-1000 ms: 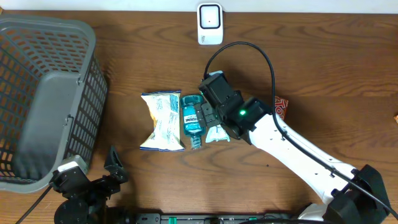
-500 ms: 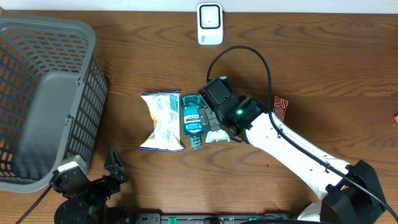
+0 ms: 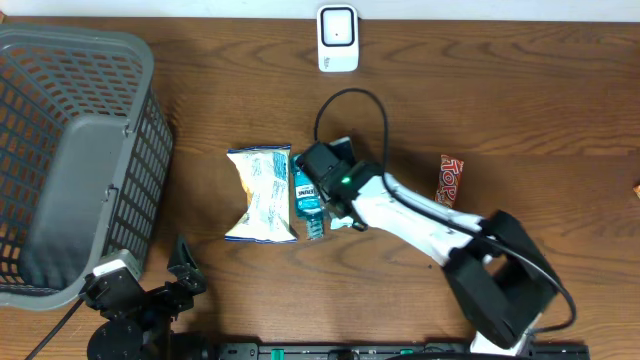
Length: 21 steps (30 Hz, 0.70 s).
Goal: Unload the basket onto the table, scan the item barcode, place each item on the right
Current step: 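Lower the right gripper onto the wipes pack and grasp it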
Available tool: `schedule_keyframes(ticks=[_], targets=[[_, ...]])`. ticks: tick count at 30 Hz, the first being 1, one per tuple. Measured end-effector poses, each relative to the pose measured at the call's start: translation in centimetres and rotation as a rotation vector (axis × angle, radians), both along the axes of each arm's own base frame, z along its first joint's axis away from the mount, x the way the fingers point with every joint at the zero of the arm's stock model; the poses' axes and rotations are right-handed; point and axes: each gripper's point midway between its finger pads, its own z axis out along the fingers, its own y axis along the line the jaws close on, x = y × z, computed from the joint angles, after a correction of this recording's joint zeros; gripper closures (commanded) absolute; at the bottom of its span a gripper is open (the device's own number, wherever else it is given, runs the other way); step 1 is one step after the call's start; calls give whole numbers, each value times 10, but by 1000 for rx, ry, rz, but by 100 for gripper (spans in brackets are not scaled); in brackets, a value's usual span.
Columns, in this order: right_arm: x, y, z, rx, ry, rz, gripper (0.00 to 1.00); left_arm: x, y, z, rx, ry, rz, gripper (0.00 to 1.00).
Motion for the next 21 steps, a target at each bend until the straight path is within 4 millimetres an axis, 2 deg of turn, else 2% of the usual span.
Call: schedule_keyframes(ticks=[7,10,14,17,21], targets=[[5,8,-4,-12,-27,23,12,0,0,0,0,0,0,2],[1,8,-16,-47,-3,38,16,0,0,0,0,0,0,2],[-4,10,-20,-102,-5,65,30,0,0,0,0,0,0,2],[-12,7,-20,-139,10,76,36,0,0,0,0,0,0,2],[-23,1,-23,-165,55,80,49,0,0,0,0,0,0,2]])
